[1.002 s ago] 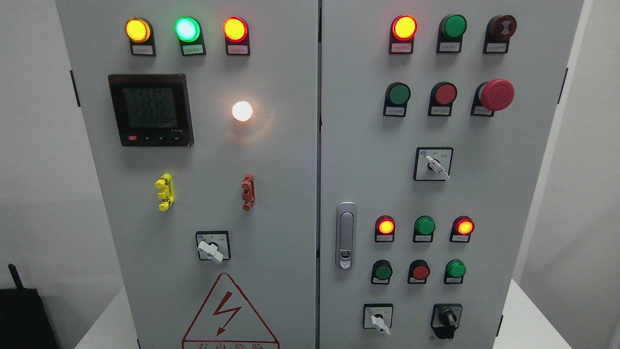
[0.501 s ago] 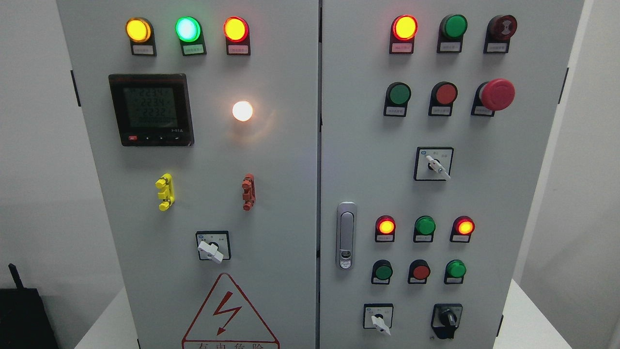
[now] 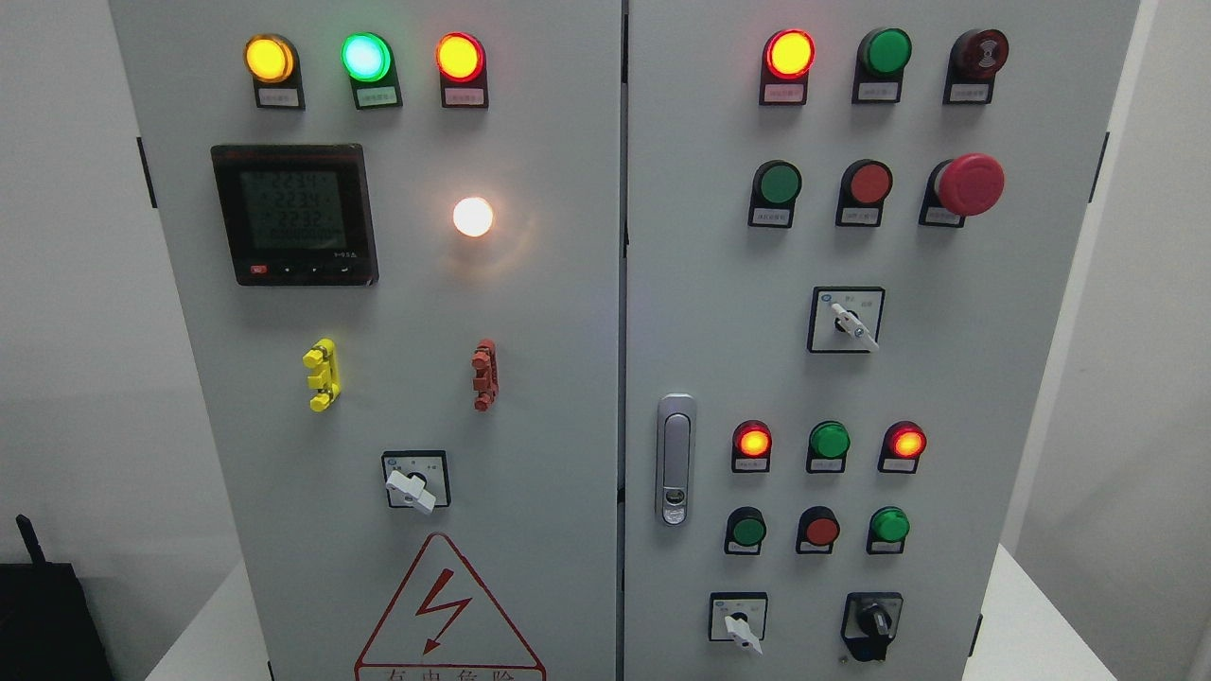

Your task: Trip black knob to open circuit

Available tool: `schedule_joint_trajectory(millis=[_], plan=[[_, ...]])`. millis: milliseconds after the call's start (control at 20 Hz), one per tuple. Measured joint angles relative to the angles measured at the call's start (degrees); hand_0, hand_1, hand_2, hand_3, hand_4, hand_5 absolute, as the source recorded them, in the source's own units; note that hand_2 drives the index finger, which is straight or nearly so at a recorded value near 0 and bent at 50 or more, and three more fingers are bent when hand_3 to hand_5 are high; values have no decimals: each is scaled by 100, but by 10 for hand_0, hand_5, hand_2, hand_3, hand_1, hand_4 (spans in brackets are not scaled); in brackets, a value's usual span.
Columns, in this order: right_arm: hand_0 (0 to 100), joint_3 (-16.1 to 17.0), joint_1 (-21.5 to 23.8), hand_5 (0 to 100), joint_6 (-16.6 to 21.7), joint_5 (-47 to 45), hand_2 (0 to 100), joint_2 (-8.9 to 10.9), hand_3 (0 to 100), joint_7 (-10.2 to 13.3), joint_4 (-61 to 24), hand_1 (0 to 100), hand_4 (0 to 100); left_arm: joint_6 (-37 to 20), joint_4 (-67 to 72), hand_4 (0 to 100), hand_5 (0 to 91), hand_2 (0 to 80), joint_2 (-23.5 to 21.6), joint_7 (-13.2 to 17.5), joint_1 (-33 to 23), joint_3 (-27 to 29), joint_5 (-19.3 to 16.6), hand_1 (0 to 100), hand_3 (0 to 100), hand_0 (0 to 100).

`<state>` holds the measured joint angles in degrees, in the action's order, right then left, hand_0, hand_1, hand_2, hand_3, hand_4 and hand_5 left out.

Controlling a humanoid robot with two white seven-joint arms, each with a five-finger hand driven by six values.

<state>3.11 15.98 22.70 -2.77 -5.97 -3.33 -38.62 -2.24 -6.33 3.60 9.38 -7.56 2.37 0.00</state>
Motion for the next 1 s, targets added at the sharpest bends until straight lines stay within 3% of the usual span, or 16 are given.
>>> schedule_joint_trajectory(millis=[150,351,501,1002], plan=[[0,-6,24,0,131,4,0,-6,6,89,-291,18,0,0,0,0,0,0,0,0,0,0,0,389,0,120],[0,-16,84,29,280,15,0,-12,106,196,-734,16,21,-1,0,0,0,0,0,0,0,0,0,389,0,120],[0,-26,115,110,572,25,0,-13,277,326,-1019,10,208,-1,0,0,0,0,0,0,0,0,0,389,0,120],[0,-161,249,403,1091,42,0,2,634,559,-1862,0,518,-1,0,0,0,0,0,0,0,0,0,389,0,120]])
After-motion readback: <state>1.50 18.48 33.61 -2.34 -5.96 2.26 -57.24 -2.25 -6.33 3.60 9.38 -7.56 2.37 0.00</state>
